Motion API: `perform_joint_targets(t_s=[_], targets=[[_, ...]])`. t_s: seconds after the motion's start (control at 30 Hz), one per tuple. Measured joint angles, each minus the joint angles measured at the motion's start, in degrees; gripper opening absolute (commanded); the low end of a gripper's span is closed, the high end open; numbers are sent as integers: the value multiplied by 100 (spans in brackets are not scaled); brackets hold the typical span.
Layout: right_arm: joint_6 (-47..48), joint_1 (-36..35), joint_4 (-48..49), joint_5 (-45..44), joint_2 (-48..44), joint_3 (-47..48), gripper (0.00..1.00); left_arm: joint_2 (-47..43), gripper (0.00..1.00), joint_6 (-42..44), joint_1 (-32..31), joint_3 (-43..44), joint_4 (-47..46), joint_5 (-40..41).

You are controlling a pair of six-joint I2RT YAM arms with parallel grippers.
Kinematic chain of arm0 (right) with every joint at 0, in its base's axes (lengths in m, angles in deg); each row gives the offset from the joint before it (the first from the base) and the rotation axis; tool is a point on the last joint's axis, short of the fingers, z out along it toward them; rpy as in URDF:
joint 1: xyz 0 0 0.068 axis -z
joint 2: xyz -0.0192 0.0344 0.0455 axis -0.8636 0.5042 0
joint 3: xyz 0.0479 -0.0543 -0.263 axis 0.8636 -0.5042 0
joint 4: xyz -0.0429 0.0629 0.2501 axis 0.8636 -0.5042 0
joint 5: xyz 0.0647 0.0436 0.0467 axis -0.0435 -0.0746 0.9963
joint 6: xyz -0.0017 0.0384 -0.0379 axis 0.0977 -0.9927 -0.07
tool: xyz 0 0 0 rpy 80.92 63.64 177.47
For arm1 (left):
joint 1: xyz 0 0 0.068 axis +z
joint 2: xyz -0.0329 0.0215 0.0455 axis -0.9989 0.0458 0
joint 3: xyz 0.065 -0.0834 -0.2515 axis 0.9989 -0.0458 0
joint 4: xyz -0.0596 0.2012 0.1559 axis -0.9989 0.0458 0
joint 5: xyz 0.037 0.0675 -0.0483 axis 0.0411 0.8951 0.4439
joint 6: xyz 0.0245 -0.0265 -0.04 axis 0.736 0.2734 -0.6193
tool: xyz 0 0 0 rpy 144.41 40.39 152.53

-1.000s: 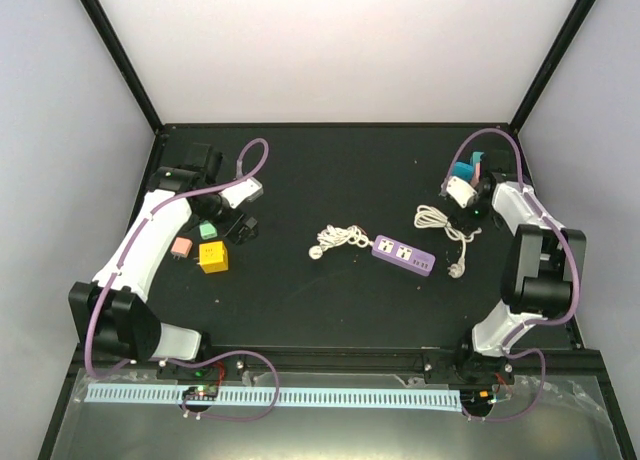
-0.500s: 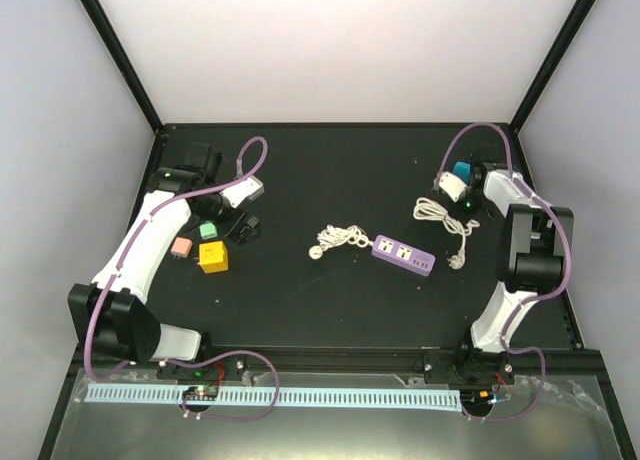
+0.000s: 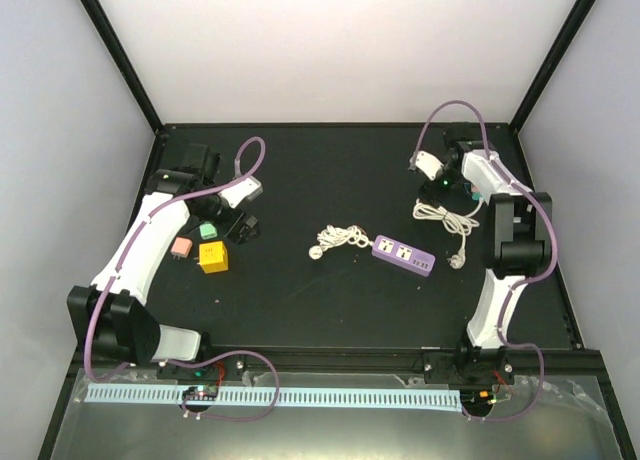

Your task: Pull the plug off the socket

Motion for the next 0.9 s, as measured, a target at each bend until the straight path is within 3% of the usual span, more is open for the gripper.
perform_joint_targets(t_s=[0.2, 0.4, 0.57, 0.73, 0.8, 0.9], targets=[[457, 243, -273, 59, -505, -625, 99, -170, 99, 46, 33, -208, -20, 2], [935, 737, -315, -11, -697, -1108, 95, -173, 99, 103, 33, -232, -22, -26], [1049, 765, -201, -181, -688, -1471, 75, -173, 99, 120, 33, -232, -20, -52], [925, 713, 212, -302, -555, -1434, 42, -173, 99, 138, 33, -232, -17, -52], [890, 688, 317, -339, -439, -1357, 22, -173, 99, 138, 33, -232, -20, -52], [732, 590, 348, -400, -304, -1207, 8, -173, 99, 138, 33, -232, -20, -55]])
